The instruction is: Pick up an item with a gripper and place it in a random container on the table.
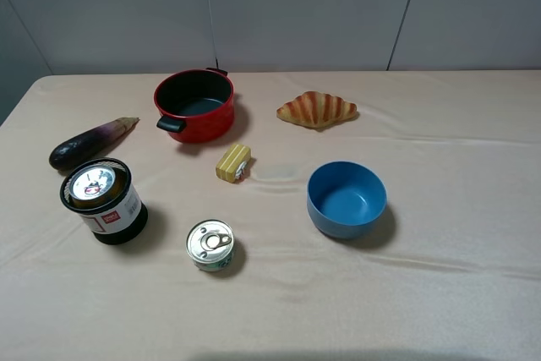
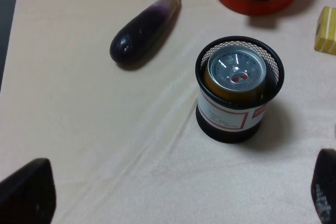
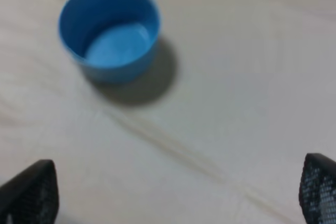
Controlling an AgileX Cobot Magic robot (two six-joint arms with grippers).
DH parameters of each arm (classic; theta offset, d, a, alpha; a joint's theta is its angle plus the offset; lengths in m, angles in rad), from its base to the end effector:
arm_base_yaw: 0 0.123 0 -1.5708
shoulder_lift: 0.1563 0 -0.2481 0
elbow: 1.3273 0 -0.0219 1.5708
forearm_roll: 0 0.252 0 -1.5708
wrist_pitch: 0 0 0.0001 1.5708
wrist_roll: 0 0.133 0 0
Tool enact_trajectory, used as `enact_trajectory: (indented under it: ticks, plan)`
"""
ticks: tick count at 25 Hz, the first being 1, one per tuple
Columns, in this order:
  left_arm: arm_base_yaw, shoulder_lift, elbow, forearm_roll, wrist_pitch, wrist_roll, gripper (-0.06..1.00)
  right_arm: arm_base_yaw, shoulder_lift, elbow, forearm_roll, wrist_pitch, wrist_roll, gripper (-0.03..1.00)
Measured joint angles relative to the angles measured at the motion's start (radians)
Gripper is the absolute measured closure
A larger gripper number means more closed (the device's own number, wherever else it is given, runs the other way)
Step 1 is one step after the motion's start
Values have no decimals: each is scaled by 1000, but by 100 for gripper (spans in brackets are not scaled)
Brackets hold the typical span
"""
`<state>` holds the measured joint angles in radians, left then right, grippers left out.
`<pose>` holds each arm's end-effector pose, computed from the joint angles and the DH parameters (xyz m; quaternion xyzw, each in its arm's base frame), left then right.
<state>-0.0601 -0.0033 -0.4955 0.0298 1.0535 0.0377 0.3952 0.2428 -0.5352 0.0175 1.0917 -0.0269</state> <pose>0.0714 -0.0008 0.2584 0.0411 0.8506 0.0090 0.5242 0.0896 0.0396 0.2462 -0.1900 0.8891 0.0848 0.4076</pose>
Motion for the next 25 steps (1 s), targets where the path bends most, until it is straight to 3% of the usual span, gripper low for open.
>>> enact_trajectory:
  ticks: [4, 11, 25]
  plan:
    - [0, 0, 0, 0, 0, 0, -4, -69, -119, 36, -7, -52, 15, 27]
    - [0, 0, 0, 0, 0, 0, -4, -202, -247, 36, -10, -61, 27, 27]
    - [0, 0, 0, 0, 0, 0, -4, -209, -249, 36, -10, -61, 27, 27]
